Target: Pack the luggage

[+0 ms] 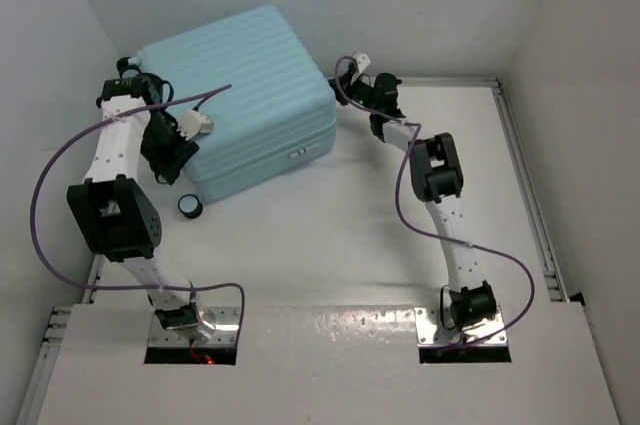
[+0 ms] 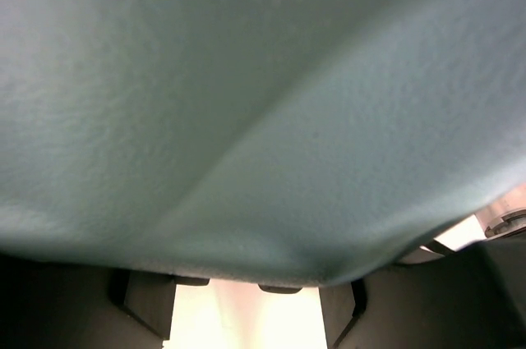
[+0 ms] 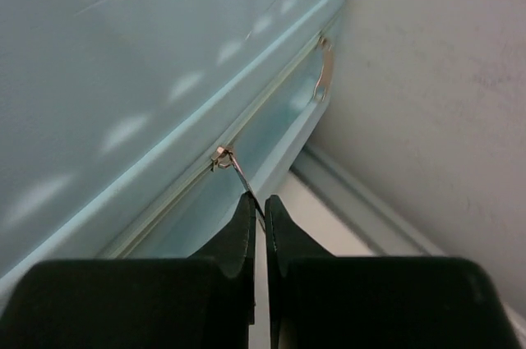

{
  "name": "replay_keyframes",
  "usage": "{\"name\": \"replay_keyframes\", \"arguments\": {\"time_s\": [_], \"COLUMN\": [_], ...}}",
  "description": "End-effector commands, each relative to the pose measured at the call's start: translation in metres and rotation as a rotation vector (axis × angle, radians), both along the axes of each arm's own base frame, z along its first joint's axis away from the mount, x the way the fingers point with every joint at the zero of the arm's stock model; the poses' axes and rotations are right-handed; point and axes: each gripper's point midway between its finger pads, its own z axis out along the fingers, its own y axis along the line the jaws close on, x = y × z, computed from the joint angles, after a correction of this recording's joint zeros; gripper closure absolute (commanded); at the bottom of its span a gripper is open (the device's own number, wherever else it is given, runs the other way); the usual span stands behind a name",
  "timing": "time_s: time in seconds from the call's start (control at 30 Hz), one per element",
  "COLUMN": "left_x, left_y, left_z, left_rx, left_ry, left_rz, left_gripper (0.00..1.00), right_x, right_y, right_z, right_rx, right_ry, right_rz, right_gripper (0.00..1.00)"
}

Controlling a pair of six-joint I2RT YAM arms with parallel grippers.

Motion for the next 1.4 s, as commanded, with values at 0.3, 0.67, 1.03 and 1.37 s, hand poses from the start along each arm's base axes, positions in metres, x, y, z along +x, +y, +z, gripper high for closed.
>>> {"name": "replay_keyframes", "arguments": {"time_s": [0.3,0.67,1.03,1.37], "left_x": [0.145,0.124,0.074,0.138], "left_y": [0.02,0.014,0.061,-0.018], "left_z": [-0.013,0.071,0.223,0.219], "left_rx": [-0.043,-0.484,-0.497,-0.501], "left_ry": [-0.542,-0.76,-1.231,-1.114], "left_rz": [0.381,0.549,0.693,0.479], "left_gripper": [0.73,0.0,0.0,0.06], "right_x": [0.044,-0.15,-0.345,-0.339], "right_y": [0.027,0.088,0.121,0.083], "right_z": [-0.002,0.07,0.102,0.108], "right_rx": [0.293,0.333,0.249,0.255], "right_ry": [0.052,0.269,0.278,0.24], "right_rz": [-0.271,0.313,0.719,0.591], "right_gripper": [0.79,0.31,0.28,0.32]}}
